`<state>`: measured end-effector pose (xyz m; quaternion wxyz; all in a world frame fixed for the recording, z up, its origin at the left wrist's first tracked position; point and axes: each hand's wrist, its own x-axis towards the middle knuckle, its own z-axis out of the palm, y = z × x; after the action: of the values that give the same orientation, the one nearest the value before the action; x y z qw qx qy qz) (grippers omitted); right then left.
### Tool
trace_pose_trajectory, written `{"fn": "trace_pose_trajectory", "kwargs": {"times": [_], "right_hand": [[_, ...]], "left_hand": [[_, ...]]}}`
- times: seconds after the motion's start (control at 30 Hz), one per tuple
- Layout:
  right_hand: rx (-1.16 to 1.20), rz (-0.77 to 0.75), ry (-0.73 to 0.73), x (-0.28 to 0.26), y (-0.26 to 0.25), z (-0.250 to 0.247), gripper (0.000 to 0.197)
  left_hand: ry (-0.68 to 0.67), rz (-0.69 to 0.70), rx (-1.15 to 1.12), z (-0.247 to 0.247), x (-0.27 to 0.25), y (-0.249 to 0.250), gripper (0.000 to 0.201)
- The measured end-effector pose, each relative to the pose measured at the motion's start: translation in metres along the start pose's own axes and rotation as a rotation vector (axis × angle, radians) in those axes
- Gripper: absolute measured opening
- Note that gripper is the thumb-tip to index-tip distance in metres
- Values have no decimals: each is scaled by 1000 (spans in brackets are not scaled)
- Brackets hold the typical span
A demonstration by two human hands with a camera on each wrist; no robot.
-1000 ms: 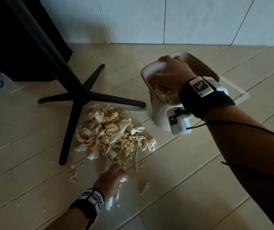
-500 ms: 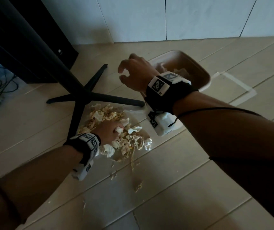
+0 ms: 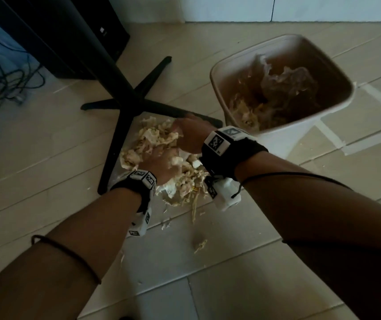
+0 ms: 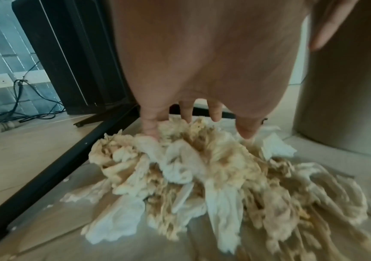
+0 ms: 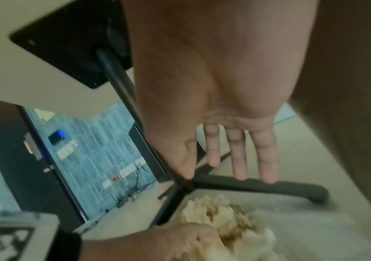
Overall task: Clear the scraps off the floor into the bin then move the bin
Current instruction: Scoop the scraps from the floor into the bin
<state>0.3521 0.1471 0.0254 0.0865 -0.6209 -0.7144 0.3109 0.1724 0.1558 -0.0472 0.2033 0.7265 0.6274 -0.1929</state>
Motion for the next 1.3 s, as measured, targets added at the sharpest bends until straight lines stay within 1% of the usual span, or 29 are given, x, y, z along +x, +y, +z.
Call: {"fn": "trace_pose_trajectory", "kwargs": {"times": [0.07, 0.1, 0.13, 0.17, 0.23, 0.3, 0.33, 0.43, 0.5, 0.6, 0.7, 0.73, 0.8, 0.9, 0.97, 1.03, 1.13, 1.2, 1.3], "right_hand": [[-67, 87, -100, 1, 17, 31, 71], [-69, 111, -130, 2, 26, 45, 79], [-61, 139, -149, 1, 34, 58, 81], [-55, 166, -176, -6, 39, 66, 81], [-50, 231, -193, -22, 49, 83, 79], [-30, 290, -188, -35, 59, 104, 85], [-12, 311, -187, -38, 63, 111, 88], [16, 347, -156, -36, 66, 119, 83], [27, 357, -138, -34, 64, 120, 86], [92, 375, -123, -28, 59, 124, 86], [98, 363, -147, -23, 53, 127, 88], [93, 363, -161, -22, 50, 129, 85], [91, 369, -165, -24, 43, 135, 73], [80, 418, -109, -30, 34, 146, 57], [92, 458, -74, -36, 31, 151, 46], [142, 511, -57, -42, 32, 155, 42], [292, 632, -55, -49, 33, 154, 46], [380, 679, -76, -54, 30, 148, 45], [425, 695, -117, -62, 27, 145, 42]], "left_hand": [[-105, -9, 19, 14, -4, -4, 89], [-125, 1, 6, 22, -6, -5, 95], [-126, 12, 8, 30, -9, -4, 97], [-111, 14, 18, 37, -11, -5, 96], [-33, -6, 35, 47, -14, -4, 91], [40, -20, 8, 53, -13, -5, 89], [58, -18, 0, 55, -10, -5, 88], [107, -11, 10, 58, -5, -6, 87], [124, -10, 29, 60, -6, -6, 86], [103, 11, 21, 63, -6, -10, 78], [107, 91, -12, 69, -9, -14, 67], [125, 117, -42, 72, -12, -14, 62], [171, 145, -126, 76, -18, -13, 58], [274, 191, -225, 82, -29, -11, 49], [307, 214, -253, 86, -36, -11, 42], [277, 194, -282, 89, -42, -12, 40], [225, 138, -408, 93, -52, -13, 43], [175, 99, -438, 97, -57, -12, 51], [88, 54, -387, 102, -62, -6, 63]]}}
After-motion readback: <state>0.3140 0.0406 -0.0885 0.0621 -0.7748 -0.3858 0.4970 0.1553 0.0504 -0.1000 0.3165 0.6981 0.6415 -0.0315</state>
